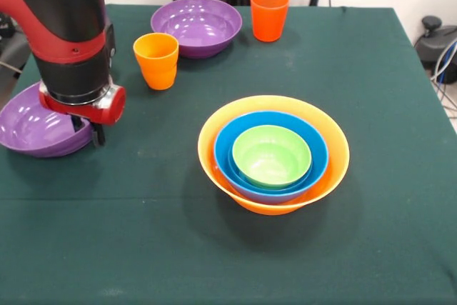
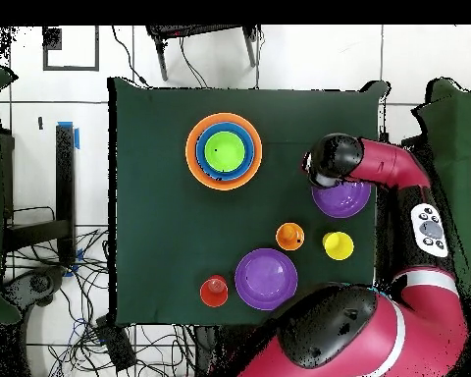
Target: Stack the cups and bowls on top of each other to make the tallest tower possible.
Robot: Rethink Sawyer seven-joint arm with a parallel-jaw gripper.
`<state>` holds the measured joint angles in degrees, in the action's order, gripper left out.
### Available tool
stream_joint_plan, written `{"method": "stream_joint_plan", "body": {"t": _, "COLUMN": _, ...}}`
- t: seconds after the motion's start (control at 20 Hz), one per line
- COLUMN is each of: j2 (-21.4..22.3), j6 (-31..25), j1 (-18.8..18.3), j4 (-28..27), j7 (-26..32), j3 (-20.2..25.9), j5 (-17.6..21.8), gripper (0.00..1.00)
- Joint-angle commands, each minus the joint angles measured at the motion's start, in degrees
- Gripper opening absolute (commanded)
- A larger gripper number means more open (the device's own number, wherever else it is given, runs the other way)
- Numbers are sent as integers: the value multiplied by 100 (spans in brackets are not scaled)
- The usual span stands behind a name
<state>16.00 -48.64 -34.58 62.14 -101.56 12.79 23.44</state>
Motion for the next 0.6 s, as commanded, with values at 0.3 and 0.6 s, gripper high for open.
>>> {"method": "stream_joint_plan", "body": {"t": 0.3, "j2": 122, "j6": -101, "j1": 556, "j4": 43, "j7": 409, "j3": 317, "j5": 152, "gripper": 0}}
{"method": "stream_joint_plan", "body": {"t": 0.6, "j2": 540, "j6": -664, "j1": 1031, "j4": -64, "j7": 63, "j3": 141, "j5": -22, "gripper": 0}}
